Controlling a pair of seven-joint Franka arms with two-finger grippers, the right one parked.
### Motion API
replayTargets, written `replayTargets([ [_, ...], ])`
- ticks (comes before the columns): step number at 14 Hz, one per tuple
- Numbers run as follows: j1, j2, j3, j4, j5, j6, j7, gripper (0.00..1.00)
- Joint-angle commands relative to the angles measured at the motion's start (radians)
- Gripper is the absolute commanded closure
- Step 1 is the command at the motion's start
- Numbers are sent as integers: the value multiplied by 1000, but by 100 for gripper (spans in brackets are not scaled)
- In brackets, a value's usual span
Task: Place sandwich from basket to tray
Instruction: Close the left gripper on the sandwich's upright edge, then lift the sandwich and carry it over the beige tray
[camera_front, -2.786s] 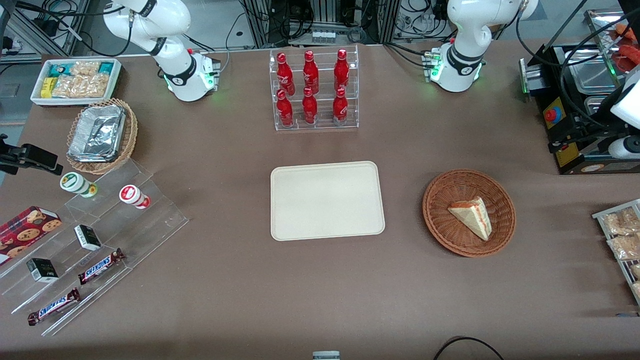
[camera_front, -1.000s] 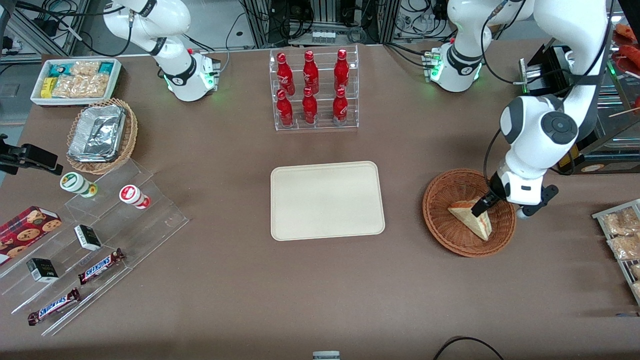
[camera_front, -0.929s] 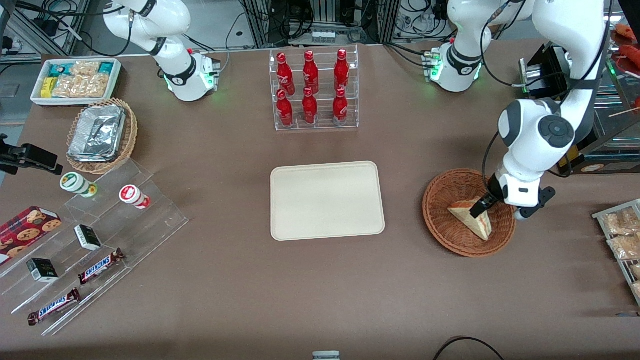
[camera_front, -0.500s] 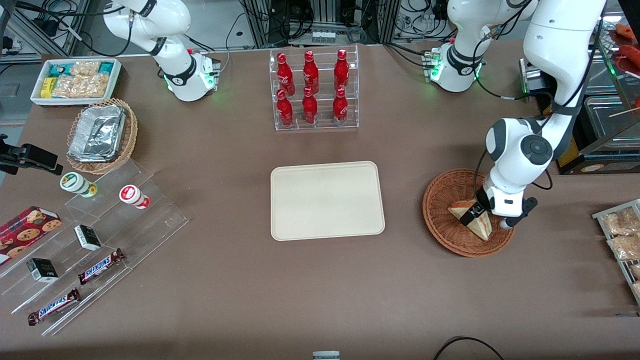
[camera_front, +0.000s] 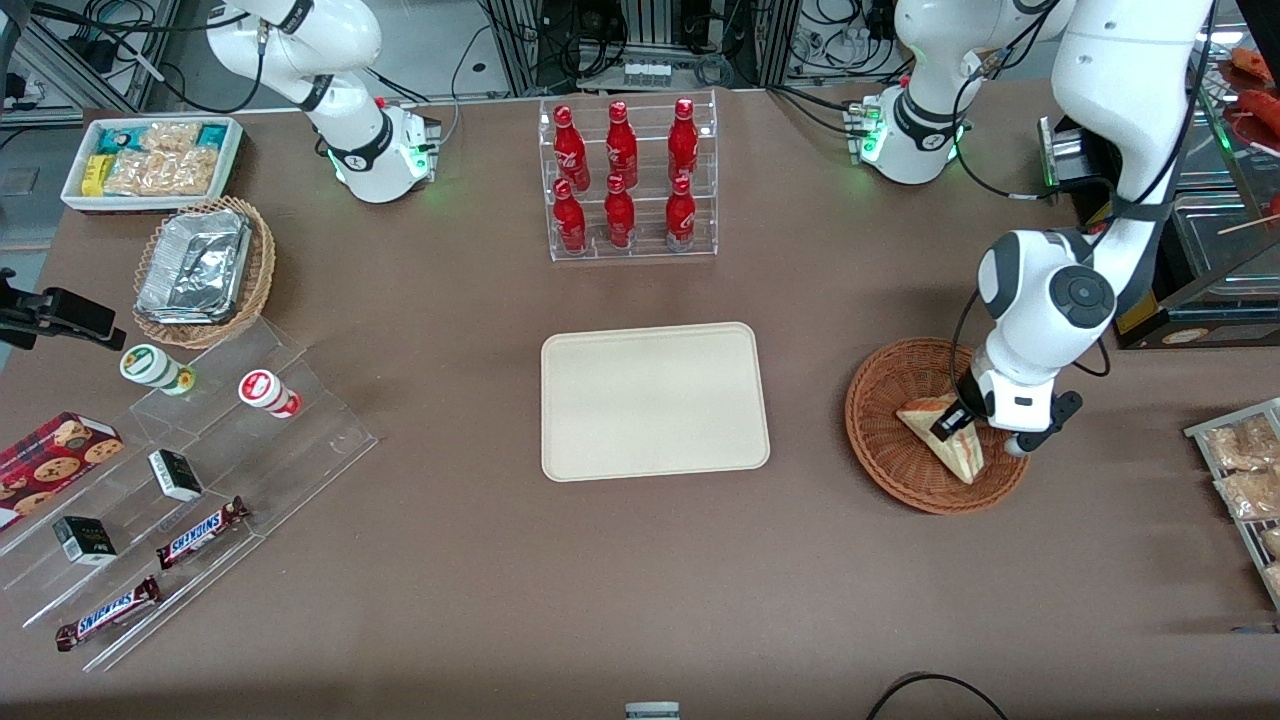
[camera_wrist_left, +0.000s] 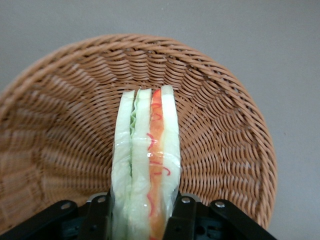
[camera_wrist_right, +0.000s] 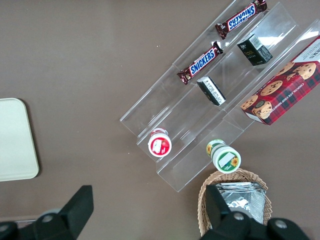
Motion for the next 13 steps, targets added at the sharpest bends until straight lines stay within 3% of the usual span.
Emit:
replayTargets([
  [1,5,-127,-32,42,49,-206,-4,100],
  [7,2,-132,-237,364,52,-549,-14,100],
  [13,1,-6,-492,467,75,-541,-4,100],
])
